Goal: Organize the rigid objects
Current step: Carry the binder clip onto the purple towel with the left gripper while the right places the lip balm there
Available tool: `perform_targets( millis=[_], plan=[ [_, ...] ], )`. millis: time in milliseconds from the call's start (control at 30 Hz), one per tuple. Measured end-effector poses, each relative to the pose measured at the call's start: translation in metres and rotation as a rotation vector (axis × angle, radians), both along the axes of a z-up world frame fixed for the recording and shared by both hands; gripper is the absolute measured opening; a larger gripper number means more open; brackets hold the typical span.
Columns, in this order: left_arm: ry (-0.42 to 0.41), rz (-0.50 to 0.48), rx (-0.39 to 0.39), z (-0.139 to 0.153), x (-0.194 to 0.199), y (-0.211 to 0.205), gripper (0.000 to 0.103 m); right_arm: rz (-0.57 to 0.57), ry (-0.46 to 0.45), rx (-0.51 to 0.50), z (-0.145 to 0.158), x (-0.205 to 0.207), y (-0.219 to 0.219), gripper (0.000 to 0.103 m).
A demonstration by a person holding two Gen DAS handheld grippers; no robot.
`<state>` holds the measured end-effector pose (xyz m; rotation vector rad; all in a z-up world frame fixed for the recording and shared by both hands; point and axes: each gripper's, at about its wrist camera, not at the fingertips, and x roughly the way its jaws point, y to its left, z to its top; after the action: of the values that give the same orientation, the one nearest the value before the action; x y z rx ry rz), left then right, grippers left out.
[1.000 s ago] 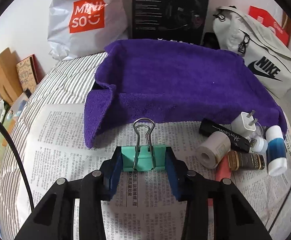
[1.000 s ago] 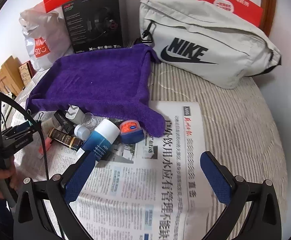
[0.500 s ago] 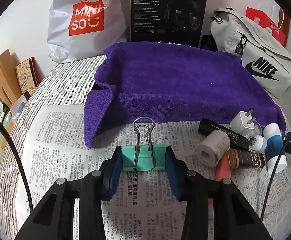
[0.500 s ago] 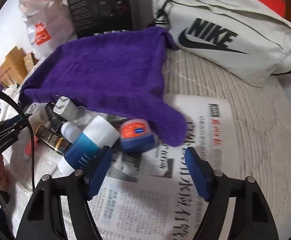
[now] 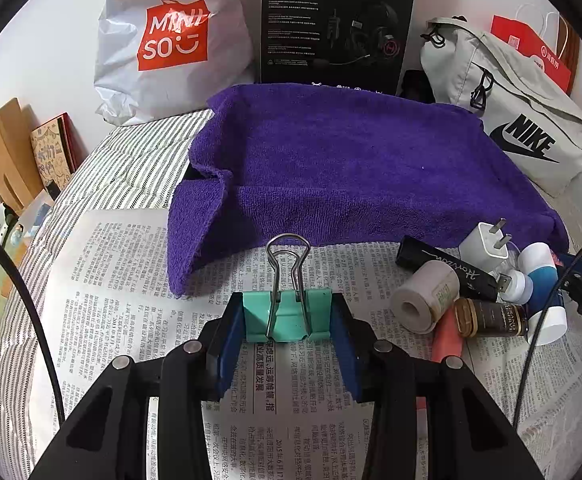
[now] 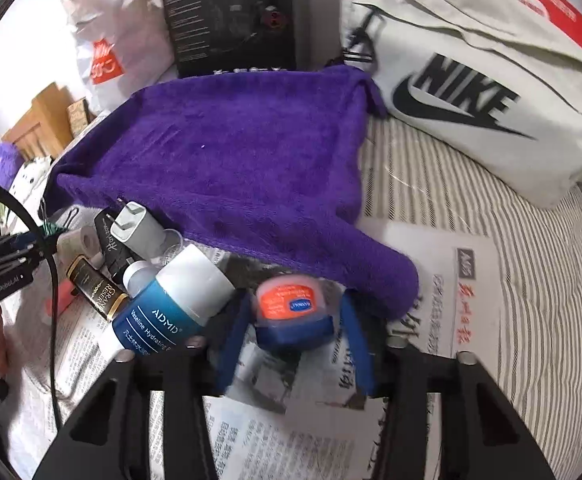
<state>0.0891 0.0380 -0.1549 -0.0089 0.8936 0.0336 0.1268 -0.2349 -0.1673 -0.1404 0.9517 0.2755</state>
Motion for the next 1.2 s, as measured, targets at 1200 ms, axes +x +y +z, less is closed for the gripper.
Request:
perform_targets(
  millis=[1200],
  plan=[
    [0.001,0.005,-0.069,0.051,-0.015,0.029,0.039,-0.035,-0.015,0.065,0.047,-0.019,-0.019,0.036]
  ],
)
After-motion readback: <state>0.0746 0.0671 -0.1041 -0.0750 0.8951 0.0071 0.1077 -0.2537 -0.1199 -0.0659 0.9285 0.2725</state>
